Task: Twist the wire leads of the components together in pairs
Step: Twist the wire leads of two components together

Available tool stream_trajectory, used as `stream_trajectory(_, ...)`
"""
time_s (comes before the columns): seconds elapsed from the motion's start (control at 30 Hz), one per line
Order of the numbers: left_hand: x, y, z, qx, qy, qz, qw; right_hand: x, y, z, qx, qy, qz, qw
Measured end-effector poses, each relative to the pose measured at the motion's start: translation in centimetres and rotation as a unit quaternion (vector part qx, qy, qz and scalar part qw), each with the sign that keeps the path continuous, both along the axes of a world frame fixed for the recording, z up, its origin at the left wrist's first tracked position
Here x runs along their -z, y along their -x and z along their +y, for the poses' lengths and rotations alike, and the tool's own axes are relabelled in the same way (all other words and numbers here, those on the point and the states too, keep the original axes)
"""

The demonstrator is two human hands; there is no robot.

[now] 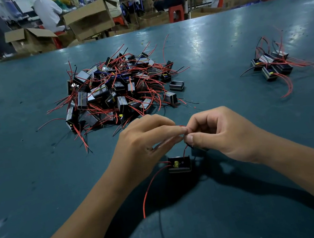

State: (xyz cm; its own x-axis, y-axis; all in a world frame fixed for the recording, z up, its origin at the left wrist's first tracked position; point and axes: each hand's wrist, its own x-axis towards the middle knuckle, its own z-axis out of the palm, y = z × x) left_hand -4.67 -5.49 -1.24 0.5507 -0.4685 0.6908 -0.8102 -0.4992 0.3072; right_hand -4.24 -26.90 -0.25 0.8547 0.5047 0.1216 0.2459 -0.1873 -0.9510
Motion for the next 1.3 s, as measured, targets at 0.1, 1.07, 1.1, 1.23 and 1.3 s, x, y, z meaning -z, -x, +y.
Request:
stream_trajectory(0.1, -0.4, -0.1, 0.6, -0.023, -0.073, -0.08, 0.994, -0.1, 0.0, -0.1, -0.014, 0.007, 0.005, 1.0)
stream_trajectory(1.07, -1.6, 0.7, 1.3, -0.016, -0.155, -0.13, 0.979, -0.6, -0.1, -0.5, -0.086, 0.031, 0.01, 0.996)
stream_trajectory(1.1, -1.6, 0.7, 1.3, -0.017, -0.154, -0.129, 0.979, -0.6, -0.1, -0.5, -0.087, 0.031, 0.011, 0.996)
stream_trajectory(1.23, -1.7, 0.7, 1.4, -0.017, -0.165, -0.128, 0.978, -0.6, 0.0, -0.5, -0.093, 0.022, 0.018, 0.995)
stream_trajectory(1.3, -1.8, 0.7, 1.4, -0.015, -0.167, -0.124, 0.978, -0.7, 0.0, -0.5, -0.096, 0.02, 0.022, 0.995)
